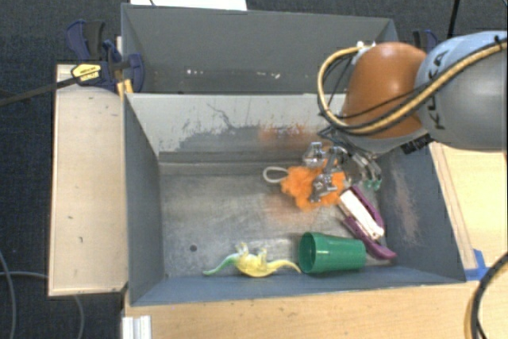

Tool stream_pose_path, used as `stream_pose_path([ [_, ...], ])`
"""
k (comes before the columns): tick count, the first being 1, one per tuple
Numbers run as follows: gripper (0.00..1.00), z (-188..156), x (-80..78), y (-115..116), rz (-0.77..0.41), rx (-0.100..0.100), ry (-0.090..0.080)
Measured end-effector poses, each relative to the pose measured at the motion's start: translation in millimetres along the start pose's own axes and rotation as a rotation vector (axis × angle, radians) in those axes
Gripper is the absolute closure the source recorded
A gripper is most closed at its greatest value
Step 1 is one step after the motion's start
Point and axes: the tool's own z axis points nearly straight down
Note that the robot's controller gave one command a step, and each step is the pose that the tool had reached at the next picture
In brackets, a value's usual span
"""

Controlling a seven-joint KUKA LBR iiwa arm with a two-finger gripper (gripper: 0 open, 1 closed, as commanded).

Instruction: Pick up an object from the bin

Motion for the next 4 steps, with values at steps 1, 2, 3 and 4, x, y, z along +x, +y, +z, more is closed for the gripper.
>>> stream_pose_path([
  [1,1.0,-11.4,-0.3,0.0,0.001,0.0,-0.003],
  [2,1.0,-19.3,-0.7,-0.1,0.001,0.001,-0.004],
  [3,1.0,-27.0,-0.3,0.0,0.002,0.001,-0.001],
  [4,1.0,-36.0,-1.0,-0.1,0.003,0.001,-0.003],
])
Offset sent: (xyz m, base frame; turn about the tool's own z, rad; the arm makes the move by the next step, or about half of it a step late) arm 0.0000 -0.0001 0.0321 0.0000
